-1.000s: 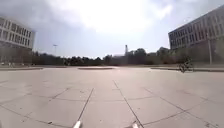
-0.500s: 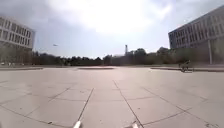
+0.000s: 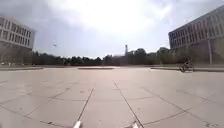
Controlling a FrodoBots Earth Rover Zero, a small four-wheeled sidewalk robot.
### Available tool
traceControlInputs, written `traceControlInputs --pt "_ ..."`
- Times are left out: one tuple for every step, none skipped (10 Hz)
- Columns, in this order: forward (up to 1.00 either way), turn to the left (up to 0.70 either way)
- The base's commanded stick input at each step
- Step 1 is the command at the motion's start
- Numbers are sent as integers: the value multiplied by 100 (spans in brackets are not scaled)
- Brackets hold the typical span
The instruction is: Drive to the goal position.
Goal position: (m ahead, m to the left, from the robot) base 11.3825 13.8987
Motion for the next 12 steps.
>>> traceControlInputs --pt "70 -1" --pt "70 -1" --pt "70 -1" --pt "70 -1" --pt "70 -1" --pt "70 -1" --pt "70 -1" --pt "70 -1" --pt "70 -1" --pt "70 -1" --pt "70 -1" --pt "70 -1"
